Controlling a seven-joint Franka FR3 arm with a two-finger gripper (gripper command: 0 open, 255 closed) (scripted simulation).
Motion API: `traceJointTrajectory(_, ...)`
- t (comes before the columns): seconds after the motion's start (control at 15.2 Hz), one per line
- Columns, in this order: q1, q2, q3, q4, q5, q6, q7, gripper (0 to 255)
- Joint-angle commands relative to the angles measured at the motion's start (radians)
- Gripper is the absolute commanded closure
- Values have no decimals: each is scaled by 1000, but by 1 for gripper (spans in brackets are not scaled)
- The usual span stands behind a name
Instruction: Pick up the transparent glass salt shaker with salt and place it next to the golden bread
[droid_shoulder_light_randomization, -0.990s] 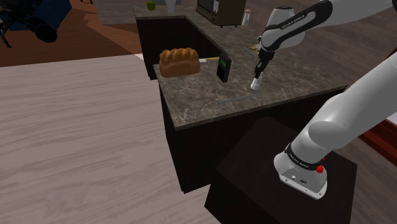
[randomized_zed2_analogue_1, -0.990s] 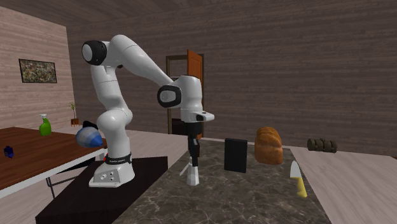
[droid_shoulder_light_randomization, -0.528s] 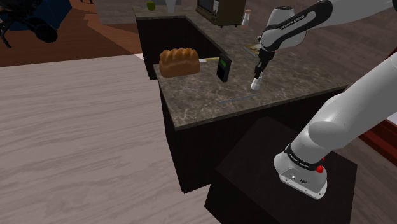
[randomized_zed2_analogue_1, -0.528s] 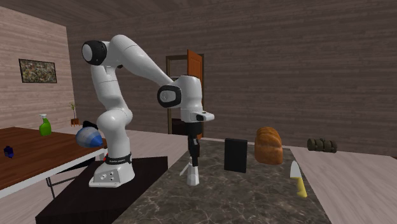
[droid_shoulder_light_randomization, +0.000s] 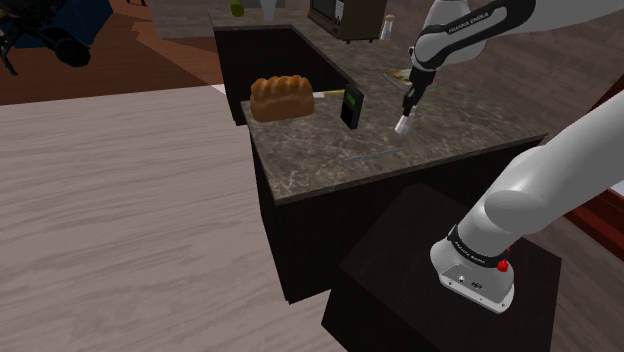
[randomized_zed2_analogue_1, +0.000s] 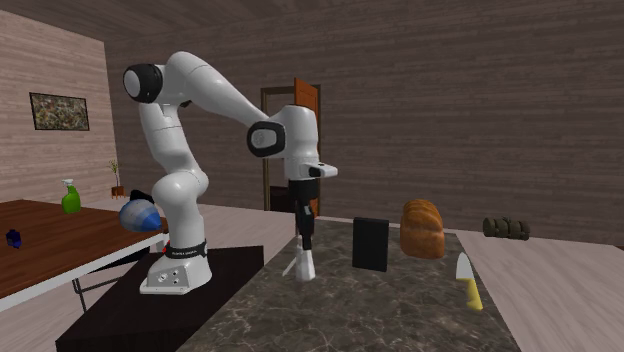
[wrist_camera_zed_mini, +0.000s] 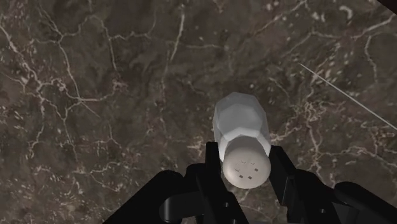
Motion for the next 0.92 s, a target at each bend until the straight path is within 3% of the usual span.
traceJointTrajectory(0.0, -2, -21, 6, 12, -5, -33, 3, 255)
traceJointTrajectory(0.86, -2, -95, 39, 130, -6, -222, 4, 255)
